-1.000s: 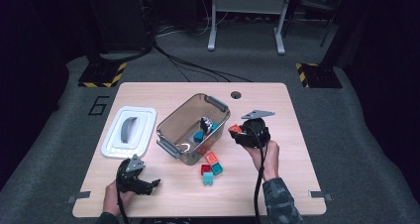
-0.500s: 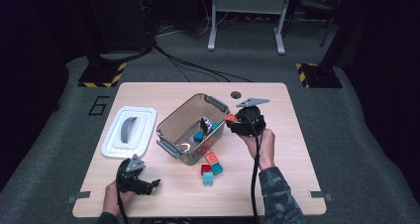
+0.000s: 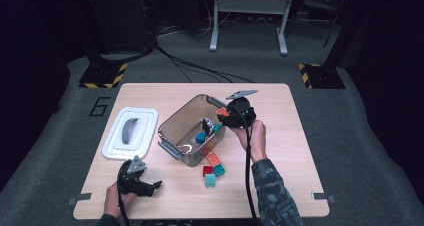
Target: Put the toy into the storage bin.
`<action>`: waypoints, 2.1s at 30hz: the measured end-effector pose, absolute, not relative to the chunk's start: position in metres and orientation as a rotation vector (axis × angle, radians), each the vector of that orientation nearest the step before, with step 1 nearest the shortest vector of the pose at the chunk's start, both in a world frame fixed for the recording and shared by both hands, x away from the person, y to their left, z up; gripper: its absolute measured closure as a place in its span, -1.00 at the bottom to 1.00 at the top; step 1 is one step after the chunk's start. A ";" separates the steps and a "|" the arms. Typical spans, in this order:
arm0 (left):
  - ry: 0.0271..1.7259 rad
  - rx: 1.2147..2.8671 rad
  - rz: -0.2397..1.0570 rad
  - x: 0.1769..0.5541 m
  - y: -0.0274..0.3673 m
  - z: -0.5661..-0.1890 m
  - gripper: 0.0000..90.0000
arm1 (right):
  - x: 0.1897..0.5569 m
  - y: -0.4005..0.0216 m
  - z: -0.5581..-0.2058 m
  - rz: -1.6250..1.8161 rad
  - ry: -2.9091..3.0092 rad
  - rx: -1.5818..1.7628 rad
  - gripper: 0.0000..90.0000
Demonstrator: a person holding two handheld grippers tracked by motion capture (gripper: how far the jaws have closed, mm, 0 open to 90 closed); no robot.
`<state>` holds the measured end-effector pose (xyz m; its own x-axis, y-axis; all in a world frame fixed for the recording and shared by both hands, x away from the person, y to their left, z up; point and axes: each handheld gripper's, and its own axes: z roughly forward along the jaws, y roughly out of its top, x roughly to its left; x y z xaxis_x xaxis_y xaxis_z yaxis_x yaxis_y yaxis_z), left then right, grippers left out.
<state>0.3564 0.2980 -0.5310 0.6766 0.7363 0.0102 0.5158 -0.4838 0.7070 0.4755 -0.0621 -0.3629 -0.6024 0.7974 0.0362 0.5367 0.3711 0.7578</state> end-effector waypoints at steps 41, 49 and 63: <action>0.957 2.195 0.410 0.356 0.298 -0.531 -0.99 | 0.466 -0.056 -0.368 1.011 2.389 1.180 -0.40; 0.958 2.195 0.409 0.356 0.298 -0.531 -0.99 | 0.435 -0.070 -0.371 1.053 2.375 1.176 -0.65; 0.958 2.195 0.410 0.356 0.298 -0.531 -0.99 | 0.406 -0.079 -0.433 1.022 2.434 1.236 -0.68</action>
<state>0.3564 0.2980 -0.5310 0.6770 0.7359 0.0107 0.5154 -0.4843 0.7070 0.4061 -0.0791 -0.4331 -0.6196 0.7777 0.1061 0.6204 0.4024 0.6732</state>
